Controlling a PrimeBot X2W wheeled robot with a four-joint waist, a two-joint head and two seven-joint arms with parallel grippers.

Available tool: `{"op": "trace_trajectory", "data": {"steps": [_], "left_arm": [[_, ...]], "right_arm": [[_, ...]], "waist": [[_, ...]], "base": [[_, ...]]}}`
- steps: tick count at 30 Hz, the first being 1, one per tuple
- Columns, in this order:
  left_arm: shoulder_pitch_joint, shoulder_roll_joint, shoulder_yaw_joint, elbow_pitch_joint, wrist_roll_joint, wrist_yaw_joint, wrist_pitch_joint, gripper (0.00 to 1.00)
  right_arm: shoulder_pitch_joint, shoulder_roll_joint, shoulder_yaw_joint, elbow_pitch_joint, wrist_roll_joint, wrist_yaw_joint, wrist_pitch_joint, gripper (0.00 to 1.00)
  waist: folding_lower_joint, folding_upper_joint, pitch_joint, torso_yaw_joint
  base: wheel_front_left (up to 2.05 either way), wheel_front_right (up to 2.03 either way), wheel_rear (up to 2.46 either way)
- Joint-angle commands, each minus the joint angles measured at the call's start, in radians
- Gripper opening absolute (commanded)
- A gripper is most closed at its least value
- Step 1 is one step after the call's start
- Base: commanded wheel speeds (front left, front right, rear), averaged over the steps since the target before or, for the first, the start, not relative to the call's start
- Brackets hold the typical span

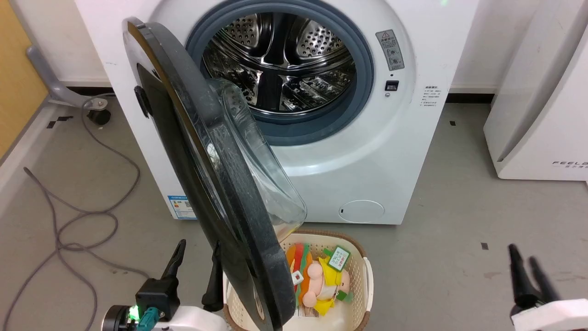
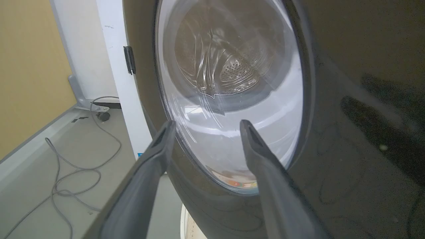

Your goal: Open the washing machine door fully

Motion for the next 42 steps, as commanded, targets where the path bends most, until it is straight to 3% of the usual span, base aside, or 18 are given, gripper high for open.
{"op": "trace_trajectory", "data": {"steps": [1,3,6,8,11,17,24,26,27,42], "left_arm": [[0.012,0.007,0.001,-0.001,-0.005,0.007,0.001,1.00],[0.011,0.009,0.001,-0.001,-0.007,0.009,0.001,1.00],[0.010,0.011,0.001,-0.001,-0.010,0.011,0.000,1.00],[0.010,0.015,0.003,-0.002,-0.012,0.012,0.000,1.00],[0.008,0.019,0.003,-0.003,-0.014,0.014,0.000,1.00],[0.000,0.025,0.001,-0.005,-0.016,0.017,0.001,1.00],[-0.002,0.029,-0.003,-0.005,-0.020,0.022,0.004,1.00],[-0.003,0.030,-0.004,-0.005,-0.022,0.022,0.006,0.17],[-0.002,0.031,-0.004,-0.006,-0.023,0.022,0.006,0.00],[-0.006,0.042,-0.014,-0.083,-0.035,0.021,0.014,0.00]], "right_arm": [[0.021,0.026,-0.052,-0.010,-0.105,0.001,-0.003,1.00],[0.047,0.083,-0.189,-0.055,-0.369,0.001,-0.003,1.00],[0.098,0.206,-0.319,-0.170,-0.676,0.001,-0.002,1.00],[0.124,0.255,-0.371,-0.278,-0.841,0.001,0.023,1.00],[0.160,0.282,-0.383,-0.438,-0.988,0.001,0.075,1.00],[0.229,0.285,-0.309,-0.603,-1.018,0.001,0.160,1.00],[0.273,0.286,-0.283,-0.603,-0.994,0.001,0.211,1.00],[0.271,0.286,-0.285,-0.595,-0.987,0.001,0.202,1.00],[0.270,0.286,-0.285,-0.590,-0.981,0.001,0.199,1.00],[0.259,0.286,-0.294,-0.571,-0.966,0.001,0.190,1.00]], "waist": [[0.0000,0.0000,0.001,0.001],[0.0000,0.0000,0.002,0.004],[0.0000,0.0000,0.003,0.008],[0.0000,0.0000,0.005,0.009],[0.0000,0.0000,0.008,0.011],[0.0000,0.0000,0.015,0.014],[0.0000,0.0000,0.021,0.016],[0.0000,0.0000,0.021,0.017],[0.0000,0.0000,0.021,0.018],[0.0000,0.0000,0.024,0.030]], "base": [[0.00,0.00,0.00],[0.00,0.00,0.00],[0.00,0.00,0.00],[0.00,0.00,0.00],[0.00,0.00,0.00],[0.00,0.00,0.00],[0.00,0.00,0.00],[0.00,0.00,0.00],[0.00,0.00,0.00],[0.00,0.00,0.00]]}}
